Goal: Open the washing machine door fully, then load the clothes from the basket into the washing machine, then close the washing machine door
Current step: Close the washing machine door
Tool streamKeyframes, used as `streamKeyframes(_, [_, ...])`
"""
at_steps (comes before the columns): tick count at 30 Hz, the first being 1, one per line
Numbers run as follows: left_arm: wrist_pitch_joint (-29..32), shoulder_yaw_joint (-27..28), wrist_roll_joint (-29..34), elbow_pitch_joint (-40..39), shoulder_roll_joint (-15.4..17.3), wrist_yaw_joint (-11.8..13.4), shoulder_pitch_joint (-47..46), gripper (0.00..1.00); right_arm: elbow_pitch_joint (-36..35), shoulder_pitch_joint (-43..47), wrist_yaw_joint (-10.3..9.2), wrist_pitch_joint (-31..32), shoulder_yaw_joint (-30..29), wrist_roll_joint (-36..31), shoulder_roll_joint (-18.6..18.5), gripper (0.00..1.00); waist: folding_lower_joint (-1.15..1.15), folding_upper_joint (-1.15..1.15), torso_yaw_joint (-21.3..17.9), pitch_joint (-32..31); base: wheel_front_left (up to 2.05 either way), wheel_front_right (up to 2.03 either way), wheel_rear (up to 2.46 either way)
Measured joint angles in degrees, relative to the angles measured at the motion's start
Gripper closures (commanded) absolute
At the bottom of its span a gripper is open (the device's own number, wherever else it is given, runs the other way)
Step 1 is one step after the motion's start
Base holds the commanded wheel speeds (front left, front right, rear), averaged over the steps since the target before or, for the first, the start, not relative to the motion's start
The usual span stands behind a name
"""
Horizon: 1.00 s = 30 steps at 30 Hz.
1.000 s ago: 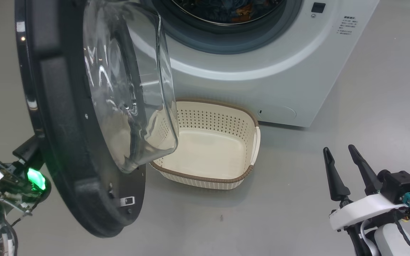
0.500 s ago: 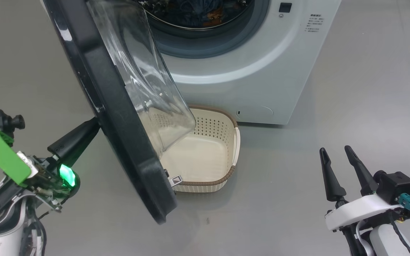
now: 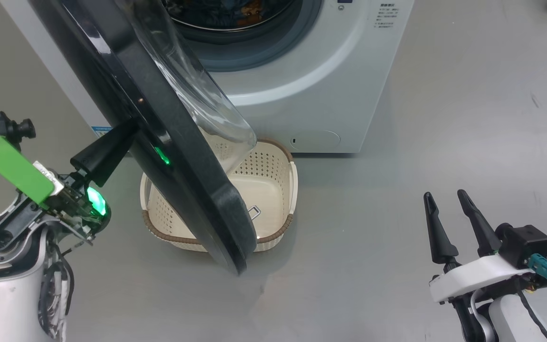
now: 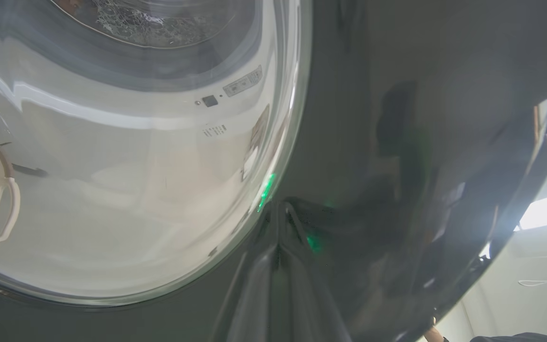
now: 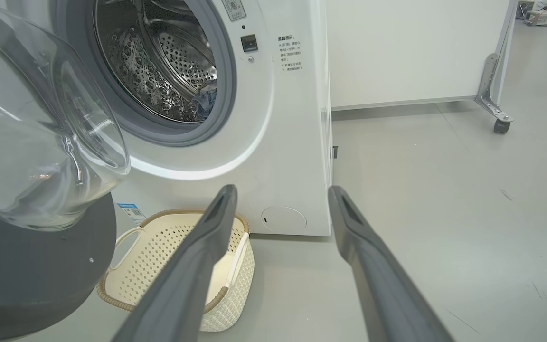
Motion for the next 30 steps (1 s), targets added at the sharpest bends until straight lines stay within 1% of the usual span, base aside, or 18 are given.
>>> streamKeyframes(2, [-0.60, -0.02, 0.34, 0.74, -0.32, 0.42, -0.85, 1.00, 0.00, -0.46, 0.00, 0.00, 0.12, 0.00, 0.14, 0.00, 0.00, 0.00, -0.64, 0.31, 0.00, 0.00, 0.00])
streamKeyframes(5, [-1.31, -0.03, 0.45, 1.94, -0.67, 0.44, -2.27, 1.00, -0.01, -1.36, 0.00, 0.00, 0.34, 0.00, 0.37, 0.00, 0.00, 0.00, -1.70, 0.67, 0.00, 0.00, 0.00])
streamKeyframes(9, [-2.32, -0.14, 2.57, 3.45, -0.82, 0.44, -4.05, 1.00, 0.01, -1.52, 0.00, 0.00, 0.44, 0.00, 0.58, 0.00, 0.00, 0.00, -3.29, 0.95, 0.00, 0.00, 0.00])
streamKeyframes(16, [-4.63, -0.11, 3.86, 7.42, -1.46, 0.44, -7.22, 1.00, 0.10, -1.66, 0.00, 0.00, 0.26, 0.00, 0.77, 0.00, 0.00, 0.00, -6.20, 1.32, 0.00, 0.00, 0.00])
streamKeyframes(19, [-5.87, -0.14, 4.31, 9.09, -2.16, 0.43, -8.94, 1.00, 0.08, -2.16, 0.00, 0.00, 0.25, 0.00, 0.99, 0.00, 0.00, 0.00, -7.05, 1.56, 0.00, 0.00, 0.00])
streamKeyframes(22, [-7.21, -0.35, 6.87, 10.78, -2.57, 0.30, -10.98, 1.00, 0.11, -2.20, 0.00, 0.00, 0.56, 0.00, 1.25, 0.00, 0.00, 0.00, -7.76, 1.80, 0.00, 0.00, 0.00])
streamKeyframes(30, [-12.02, 0.90, 10.32, 16.52, -2.50, -0.22, -14.49, 1.00, 0.22, -3.70, 0.00, 0.00, 1.87, 0.00, 1.56, 0.00, 0.00, 0.00, -9.86, 2.16, 0.00, 0.00, 0.00])
